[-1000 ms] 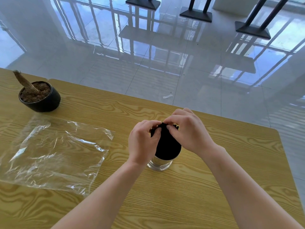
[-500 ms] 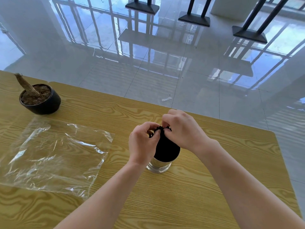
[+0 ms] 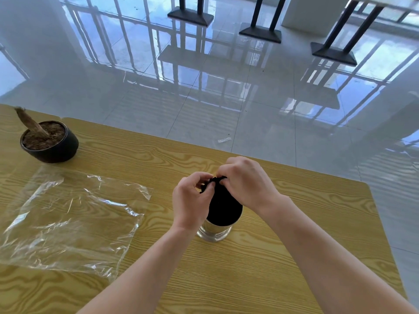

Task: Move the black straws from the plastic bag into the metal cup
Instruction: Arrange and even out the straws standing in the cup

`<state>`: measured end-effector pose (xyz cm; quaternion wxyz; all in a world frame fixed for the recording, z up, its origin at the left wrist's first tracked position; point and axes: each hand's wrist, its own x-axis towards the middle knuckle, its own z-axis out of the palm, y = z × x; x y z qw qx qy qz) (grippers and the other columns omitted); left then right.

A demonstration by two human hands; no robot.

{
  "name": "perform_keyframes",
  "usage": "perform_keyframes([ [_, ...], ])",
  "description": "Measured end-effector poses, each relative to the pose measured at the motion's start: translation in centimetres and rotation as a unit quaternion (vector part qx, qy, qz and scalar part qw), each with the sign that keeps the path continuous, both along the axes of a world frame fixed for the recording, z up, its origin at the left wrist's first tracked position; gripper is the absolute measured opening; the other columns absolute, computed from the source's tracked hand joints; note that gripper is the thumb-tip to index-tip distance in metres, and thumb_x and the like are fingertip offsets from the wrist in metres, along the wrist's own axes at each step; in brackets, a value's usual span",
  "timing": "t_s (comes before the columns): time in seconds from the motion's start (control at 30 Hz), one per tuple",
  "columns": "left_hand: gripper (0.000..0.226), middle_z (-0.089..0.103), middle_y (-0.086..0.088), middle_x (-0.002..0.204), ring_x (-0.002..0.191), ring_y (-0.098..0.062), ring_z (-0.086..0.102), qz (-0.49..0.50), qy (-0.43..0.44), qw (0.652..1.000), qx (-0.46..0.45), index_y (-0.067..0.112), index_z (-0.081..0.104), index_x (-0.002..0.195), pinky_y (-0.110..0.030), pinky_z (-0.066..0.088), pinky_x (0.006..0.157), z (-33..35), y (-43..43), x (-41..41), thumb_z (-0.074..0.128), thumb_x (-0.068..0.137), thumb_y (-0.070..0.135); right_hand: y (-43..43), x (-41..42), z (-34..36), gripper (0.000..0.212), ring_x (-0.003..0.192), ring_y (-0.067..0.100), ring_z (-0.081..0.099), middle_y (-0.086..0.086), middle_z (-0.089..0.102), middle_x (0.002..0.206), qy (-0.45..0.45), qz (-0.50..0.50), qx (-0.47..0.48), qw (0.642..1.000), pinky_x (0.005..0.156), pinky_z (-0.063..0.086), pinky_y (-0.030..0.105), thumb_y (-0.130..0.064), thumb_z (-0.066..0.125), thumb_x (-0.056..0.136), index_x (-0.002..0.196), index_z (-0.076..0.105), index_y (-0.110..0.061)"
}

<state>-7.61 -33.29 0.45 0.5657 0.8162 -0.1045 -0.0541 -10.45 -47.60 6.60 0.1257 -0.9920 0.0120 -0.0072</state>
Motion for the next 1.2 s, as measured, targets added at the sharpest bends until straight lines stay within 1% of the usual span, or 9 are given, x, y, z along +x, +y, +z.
perform_keyframes([
  [0.27, 0.011, 0.072, 0.015, 0.084, 0.085, -0.009, 0.066, -0.002, 0.004, 1.000, 0.000, 0.025, 0.074, 0.092, -0.037, 0.058, 0.080, -0.2, 0.0, 0.1, 0.076, 0.085, 0.017, -0.6, -0.6, 1.1, 0.014, 0.081, 0.019, 0.065, -0.002, 0.071, 0.089, -0.049, -0.041, 0.095, 0.993, 0.073, 0.050, 0.028, -0.011, 0.071, 0.086, 0.095, 0.080, -0.019],
  [0.47, 0.013, 0.072, 0.015, 0.084, 0.082, -0.004, 0.066, -0.001, -0.008, 1.000, 0.005, 0.025, 0.074, 0.093, -0.031, 0.057, 0.078, -0.2, 0.1, 0.2, 0.076, 0.084, 0.016, -1.7, -0.8, 3.7, 0.009, 0.076, 0.013, 0.063, -0.005, 0.070, 0.083, -0.083, -0.046, 0.112, 0.989, 0.074, 0.052, 0.030, -0.012, 0.077, 0.086, 0.094, 0.079, -0.016],
  [0.63, 0.018, 0.071, 0.016, 0.088, 0.082, -0.003, 0.065, -0.005, -0.017, 1.000, 0.007, 0.023, 0.074, 0.098, -0.027, 0.057, 0.078, -0.1, 0.1, 0.3, 0.076, 0.083, 0.013, -3.3, -1.1, 6.1, 0.013, 0.069, -0.005, 0.059, -0.017, 0.063, 0.074, -0.111, -0.077, 0.121, 0.983, 0.069, 0.041, 0.008, -0.013, 0.081, 0.083, 0.094, 0.080, -0.019],
  [0.7, 0.021, 0.071, 0.016, 0.089, 0.084, -0.003, 0.064, -0.011, -0.014, 1.000, 0.007, 0.022, 0.073, 0.101, -0.025, 0.057, 0.078, -0.1, 0.1, 0.3, 0.077, 0.082, 0.013, -4.0, -1.3, 7.1, 0.014, 0.069, -0.010, 0.060, -0.022, 0.063, 0.072, -0.123, -0.098, 0.134, 0.978, 0.068, 0.041, 0.003, -0.014, 0.082, 0.081, 0.094, 0.080, -0.020],
  [0.8, 0.029, 0.069, 0.016, 0.091, 0.088, 0.001, 0.062, -0.022, -0.017, 1.000, 0.012, 0.026, 0.071, 0.104, -0.020, 0.054, 0.078, 0.1, 0.3, 0.3, 0.079, 0.079, 0.014, -4.9, -1.8, 8.5, 0.016, 0.070, -0.007, 0.063, -0.023, 0.066, 0.074, -0.146, -0.125, 0.156, 0.969, 0.070, 0.049, 0.013, -0.016, 0.083, 0.080, 0.092, 0.079, -0.027],
  [0.93, 0.040, 0.065, 0.015, 0.097, 0.093, 0.000, 0.059, -0.040, -0.032, 0.999, 0.008, 0.026, 0.067, 0.114, -0.017, 0.049, 0.079, 0.4, 0.5, 0.1, 0.080, 0.077, 0.016, -6.5, -3.0, 10.3, 0.025, 0.068, -0.010, 0.063, -0.028, 0.069, 0.069, -0.180, -0.151, 0.197, 0.952, 0.067, 0.047, 0.006, -0.021, 0.084, 0.079, 0.081, 0.072, -0.042],
  [1.07, 0.055, 0.059, 0.010, 0.107, 0.101, -0.008, 0.056, -0.033, -0.033, 0.999, -0.007, 0.020, 0.058, 0.128, -0.029, 0.050, 0.083, 0.7, 0.7, -0.4, 0.077, 0.077, 0.016, -7.2, -4.2, 11.1, 0.030, 0.066, -0.005, 0.067, -0.031, 0.071, 0.073, -0.223, -0.178, 0.248, 0.926, 0.071, 0.055, 0.015, -0.018, 0.084, 0.080, 0.078, 0.070, -0.044],
  [1.13, 0.049, 0.059, 0.005, 0.105, 0.100, -0.015, 0.055, -0.007, -0.065, 0.998, -0.001, 0.016, 0.059, 0.123, -0.032, 0.048, 0.088, 1.2, 0.7, -0.7, 0.076, 0.077, 0.015, -7.3, -4.8, 10.4, 0.029, 0.067, 0.001, 0.070, -0.027, 0.073, 0.075, -0.247, -0.200, 0.271, 0.909, 0.072, 0.058, 0.023, -0.018, 0.083, 0.080, 0.078, 0.071, -0.044],
  [1.2, 0.026, 0.059, 0.004, 0.092, 0.090, -0.016, 0.054, 0.043, -0.131, 0.990, 0.010, 0.015, 0.067, 0.102, -0.034, 0.049, 0.083, 2.1, 0.7, -1.3, 0.071, 0.078, 0.022, -7.3, -5.6, 9.3, 0.028, 0.066, 0.006, 0.072, -0.023, 0.074, 0.076, -0.275, -0.226, 0.302, 0.884, 0.069, 0.059, 0.023, -0.019, 0.083, 0.080, 0.079, 0.073, -0.045],
])
